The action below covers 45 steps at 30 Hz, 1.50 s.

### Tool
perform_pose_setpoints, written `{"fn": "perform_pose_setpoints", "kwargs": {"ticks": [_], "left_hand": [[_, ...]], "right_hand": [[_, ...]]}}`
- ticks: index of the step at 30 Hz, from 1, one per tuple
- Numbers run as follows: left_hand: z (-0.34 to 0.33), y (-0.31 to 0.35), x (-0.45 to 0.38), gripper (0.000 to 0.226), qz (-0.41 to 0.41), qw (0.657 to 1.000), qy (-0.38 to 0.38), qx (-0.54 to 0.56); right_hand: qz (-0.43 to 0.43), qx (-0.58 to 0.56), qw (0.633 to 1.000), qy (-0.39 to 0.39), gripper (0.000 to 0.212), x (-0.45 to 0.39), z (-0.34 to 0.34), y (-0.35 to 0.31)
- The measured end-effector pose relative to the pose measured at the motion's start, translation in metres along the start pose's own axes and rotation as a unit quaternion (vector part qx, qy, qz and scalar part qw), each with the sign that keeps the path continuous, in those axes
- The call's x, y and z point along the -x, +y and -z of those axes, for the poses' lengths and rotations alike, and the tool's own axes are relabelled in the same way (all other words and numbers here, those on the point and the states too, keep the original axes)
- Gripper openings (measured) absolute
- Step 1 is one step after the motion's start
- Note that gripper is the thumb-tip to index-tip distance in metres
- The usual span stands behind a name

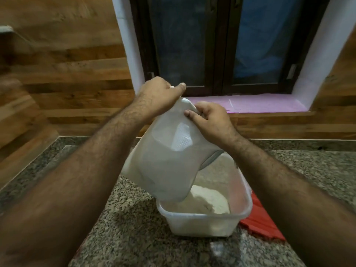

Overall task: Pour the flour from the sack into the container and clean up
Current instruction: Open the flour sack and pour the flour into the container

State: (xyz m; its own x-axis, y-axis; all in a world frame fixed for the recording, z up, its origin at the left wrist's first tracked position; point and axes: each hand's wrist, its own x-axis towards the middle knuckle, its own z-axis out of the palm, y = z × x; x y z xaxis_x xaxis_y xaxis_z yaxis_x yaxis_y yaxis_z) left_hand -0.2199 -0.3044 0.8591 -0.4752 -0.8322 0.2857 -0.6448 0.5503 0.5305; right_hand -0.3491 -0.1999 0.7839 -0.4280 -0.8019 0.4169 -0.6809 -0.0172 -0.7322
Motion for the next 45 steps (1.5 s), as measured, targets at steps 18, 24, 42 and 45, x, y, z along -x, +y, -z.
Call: {"fn": "perform_pose_setpoints", "kwargs": {"ticks": [18,24,42,45], "left_hand": [[-0.066,-0.235,0.078,0.069,0.293,0.93,-0.107,0.194],[-0.089,-0.258,0.081,0.055,0.343,0.877,-0.053,0.331],[-0.074,-0.213,0.048,0.063,0.224,0.919,0.14,0.292],[-0.071,-0.201,0.042,0.067,0.195,0.939,0.137,0.247]], "right_hand": [[-0.074,-0.148,0.985,0.042,0.019,0.015,-0.026,0.043],[-0.095,-0.17,0.98,0.041,0.019,0.022,-0.024,0.058],[-0.249,-0.254,0.929,0.106,0.034,0.07,-0.011,0.092],[-0.255,-0.256,0.922,0.137,0.037,0.074,-0.005,0.093]]}}
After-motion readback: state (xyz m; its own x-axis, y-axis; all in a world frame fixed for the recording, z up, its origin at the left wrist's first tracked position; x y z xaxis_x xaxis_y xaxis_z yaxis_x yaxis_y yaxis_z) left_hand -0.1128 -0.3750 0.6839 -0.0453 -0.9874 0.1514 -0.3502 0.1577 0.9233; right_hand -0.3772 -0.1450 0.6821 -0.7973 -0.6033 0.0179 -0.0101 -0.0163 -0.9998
